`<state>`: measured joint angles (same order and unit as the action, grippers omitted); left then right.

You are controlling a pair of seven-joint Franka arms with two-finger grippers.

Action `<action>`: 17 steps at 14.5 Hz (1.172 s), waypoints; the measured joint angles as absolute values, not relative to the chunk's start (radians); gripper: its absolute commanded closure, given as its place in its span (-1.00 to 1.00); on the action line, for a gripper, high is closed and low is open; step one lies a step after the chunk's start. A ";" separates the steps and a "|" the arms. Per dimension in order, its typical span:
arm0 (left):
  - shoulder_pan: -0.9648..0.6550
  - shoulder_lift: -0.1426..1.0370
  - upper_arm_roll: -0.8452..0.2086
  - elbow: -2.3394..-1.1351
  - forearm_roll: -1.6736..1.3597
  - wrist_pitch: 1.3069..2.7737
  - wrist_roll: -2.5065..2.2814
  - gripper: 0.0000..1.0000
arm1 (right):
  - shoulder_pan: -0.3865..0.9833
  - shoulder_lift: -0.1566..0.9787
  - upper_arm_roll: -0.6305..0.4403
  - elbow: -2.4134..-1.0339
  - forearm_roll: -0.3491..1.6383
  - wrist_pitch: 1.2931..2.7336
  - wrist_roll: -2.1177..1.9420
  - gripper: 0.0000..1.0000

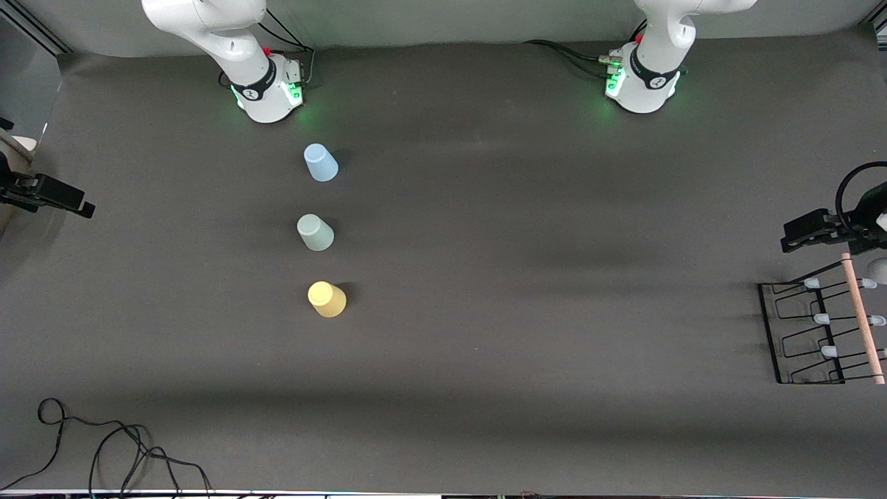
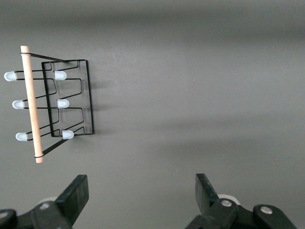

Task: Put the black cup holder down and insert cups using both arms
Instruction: 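Grasp the black wire cup holder by its wooden rod with the left gripper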

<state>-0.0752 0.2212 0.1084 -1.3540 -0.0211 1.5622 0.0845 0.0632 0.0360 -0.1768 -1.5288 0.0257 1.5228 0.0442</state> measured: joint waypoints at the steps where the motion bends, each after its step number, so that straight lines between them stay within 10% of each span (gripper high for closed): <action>1: -0.075 0.221 0.108 -1.354 -0.021 1.562 0.085 -1.00 | 0.063 0.036 -0.177 -1.529 0.026 1.523 0.044 -1.00; 17: 0.042 0.291 0.113 -1.369 -0.002 1.654 0.158 -1.00 | 0.089 0.058 -0.170 -1.543 0.026 1.529 0.044 -1.00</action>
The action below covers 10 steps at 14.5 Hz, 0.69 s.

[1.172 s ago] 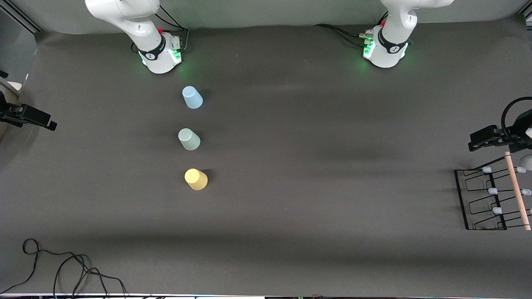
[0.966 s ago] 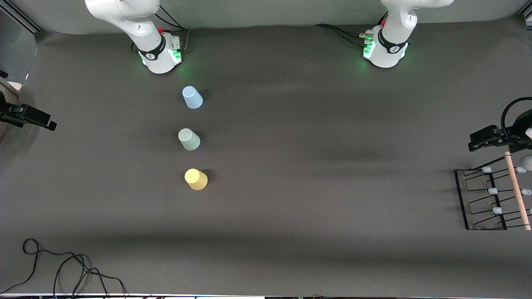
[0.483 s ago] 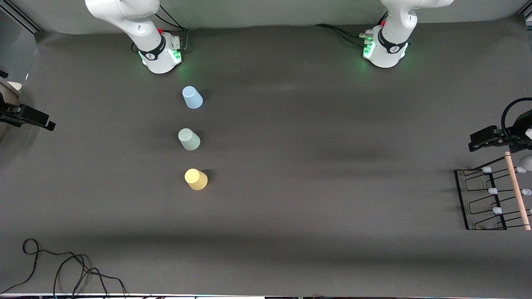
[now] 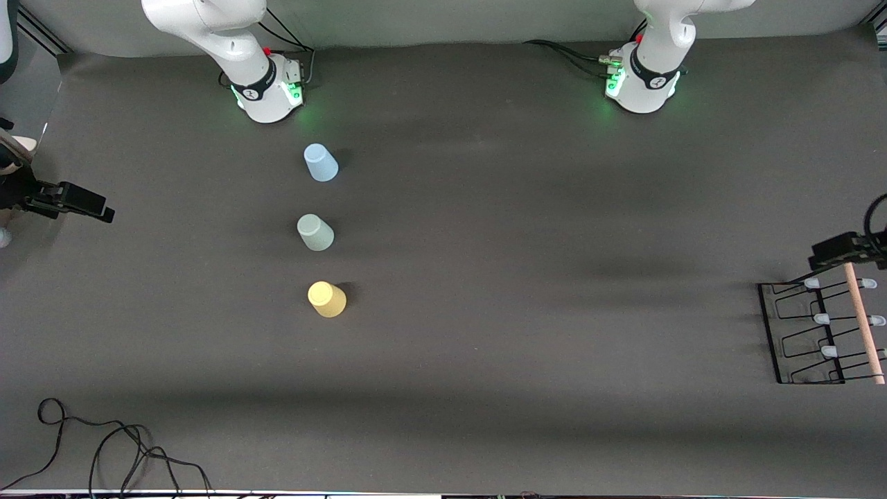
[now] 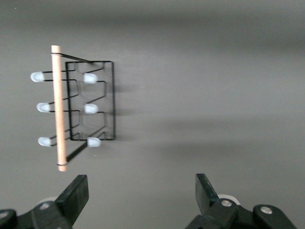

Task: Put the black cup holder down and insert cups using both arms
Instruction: 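Grasp the black wire cup holder by its wooden rod with the left gripper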

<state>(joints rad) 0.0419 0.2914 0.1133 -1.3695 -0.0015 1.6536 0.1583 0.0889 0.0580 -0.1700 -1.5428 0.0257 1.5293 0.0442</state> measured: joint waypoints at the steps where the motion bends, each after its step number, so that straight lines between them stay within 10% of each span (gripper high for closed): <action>1: 0.072 0.309 0.114 -1.370 -0.002 1.674 0.181 -1.00 | 0.089 0.058 -0.170 -1.543 0.026 1.529 0.044 -1.00; 10: 0.247 0.537 0.116 -1.365 0.002 1.934 0.311 -1.00 | 0.087 0.064 -0.170 -1.544 0.025 1.528 0.044 -1.00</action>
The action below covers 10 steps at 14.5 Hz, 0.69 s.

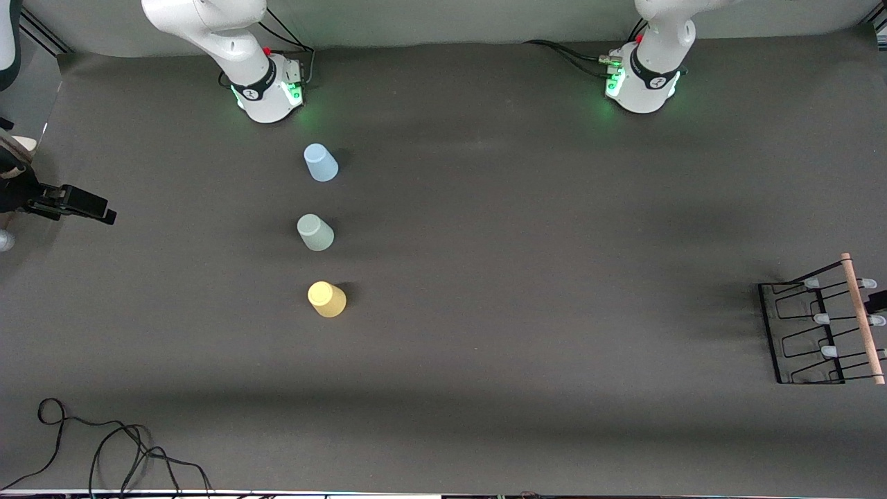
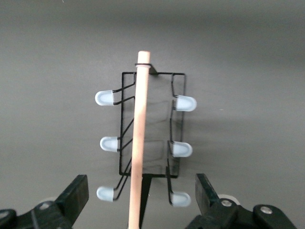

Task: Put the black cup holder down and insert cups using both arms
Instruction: 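Grasp the black wire cup holder by its wooden rod with the left gripper, then lift the holder with the left gripper while the right gripper reaches the cups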

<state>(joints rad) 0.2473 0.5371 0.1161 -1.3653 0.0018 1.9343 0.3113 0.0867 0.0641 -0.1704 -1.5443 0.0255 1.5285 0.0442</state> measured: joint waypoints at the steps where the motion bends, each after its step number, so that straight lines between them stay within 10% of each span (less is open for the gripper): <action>1: 0.249 0.567 0.116 -1.350 0.002 1.941 0.314 -0.99 | 0.087 0.064 -0.170 -1.544 0.025 1.528 0.044 -1.00; 10: 0.270 0.687 0.114 -1.261 0.002 1.958 0.342 -0.40 | 0.174 0.064 -0.164 -1.572 0.026 1.499 0.239 -1.00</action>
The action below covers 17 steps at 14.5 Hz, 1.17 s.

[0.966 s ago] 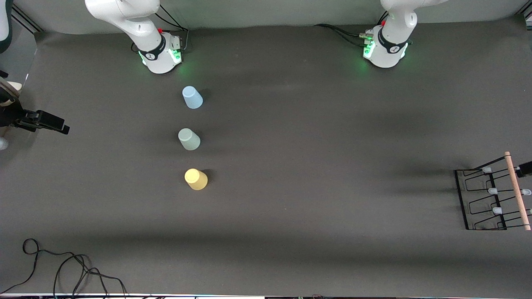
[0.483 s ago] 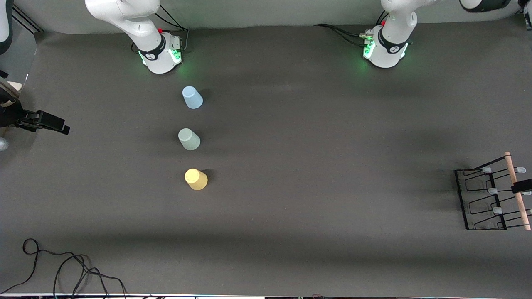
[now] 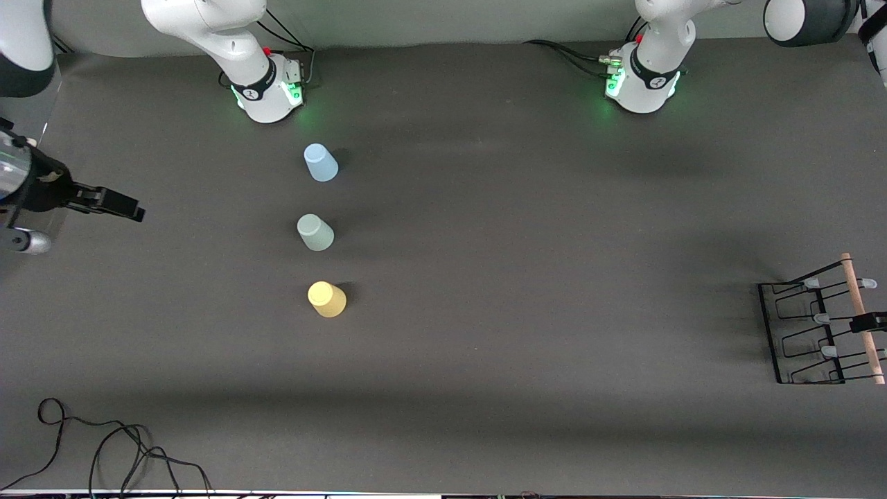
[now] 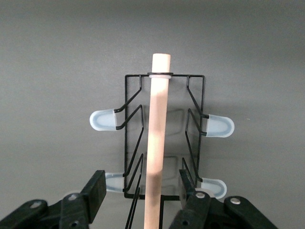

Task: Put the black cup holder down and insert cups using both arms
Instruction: 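Lift the holder with the left gripper while the right gripper reaches the cups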

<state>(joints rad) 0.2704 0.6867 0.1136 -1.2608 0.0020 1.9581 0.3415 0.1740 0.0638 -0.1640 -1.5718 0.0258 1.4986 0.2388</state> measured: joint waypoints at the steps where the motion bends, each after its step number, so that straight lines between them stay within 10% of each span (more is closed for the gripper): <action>1: 0.270 0.687 0.113 -1.259 0.002 1.958 0.348 -0.39 | 0.195 0.064 -0.163 -1.575 0.026 1.499 0.290 -1.00; 12: 0.270 0.699 0.113 -1.265 0.003 1.947 0.408 0.05 | 0.353 0.068 -0.157 -1.685 0.032 1.510 0.531 -1.00; 17: 0.270 0.700 0.112 -1.271 0.003 1.947 0.413 1.00 | 0.372 0.059 -0.159 -1.708 0.032 1.513 0.532 -1.00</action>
<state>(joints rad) 0.2700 0.7005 0.1117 -1.2713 0.0032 1.9475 0.4127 0.3723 0.0592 -0.1588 -1.7083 0.0320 1.5131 0.5319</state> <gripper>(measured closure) 0.718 0.000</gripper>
